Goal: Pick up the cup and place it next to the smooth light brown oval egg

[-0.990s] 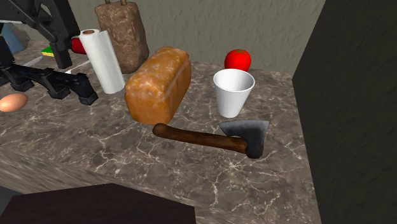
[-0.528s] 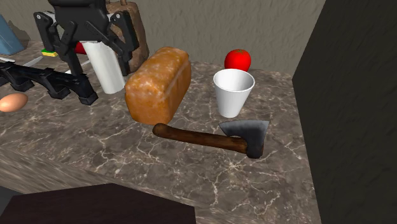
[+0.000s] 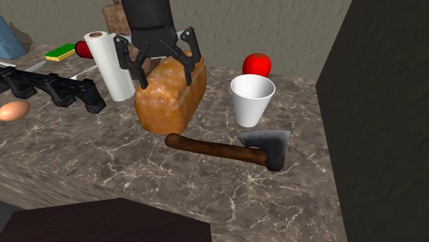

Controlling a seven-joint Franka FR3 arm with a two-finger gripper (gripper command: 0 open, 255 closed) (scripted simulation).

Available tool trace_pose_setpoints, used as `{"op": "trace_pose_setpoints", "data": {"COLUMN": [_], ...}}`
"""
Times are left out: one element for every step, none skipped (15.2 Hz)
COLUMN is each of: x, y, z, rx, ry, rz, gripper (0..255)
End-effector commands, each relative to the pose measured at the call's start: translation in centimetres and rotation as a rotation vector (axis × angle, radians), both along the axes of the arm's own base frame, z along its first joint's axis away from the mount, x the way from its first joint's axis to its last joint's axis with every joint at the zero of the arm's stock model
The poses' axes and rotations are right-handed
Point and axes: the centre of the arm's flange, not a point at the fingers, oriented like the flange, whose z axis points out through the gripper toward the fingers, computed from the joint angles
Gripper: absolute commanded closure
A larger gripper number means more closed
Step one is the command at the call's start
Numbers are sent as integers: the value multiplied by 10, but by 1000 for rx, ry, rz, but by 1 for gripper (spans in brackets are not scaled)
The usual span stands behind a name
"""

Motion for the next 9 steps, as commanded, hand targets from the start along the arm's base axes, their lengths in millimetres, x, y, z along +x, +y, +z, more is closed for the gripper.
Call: {"op": "trace_pose_setpoints", "data": {"x": [9, 14, 19, 24, 29, 34, 39, 44, 49], "y": [-21, -31, -41, -51, -60, -70, -80, -90, -100], "z": [-9, -13, -18, -22, -26, -30, -34, -38, -42], "rx": [-21, -31, -40, -50, -59, -69, -79, -88, -98], "ry": [-3, -4, -5, -6, -7, -9, -10, -11, -12], "rz": [10, 14, 18, 23, 27, 31, 35, 40, 44], "gripper": [0, 0, 0, 0, 0, 0, 0, 0, 0]}}
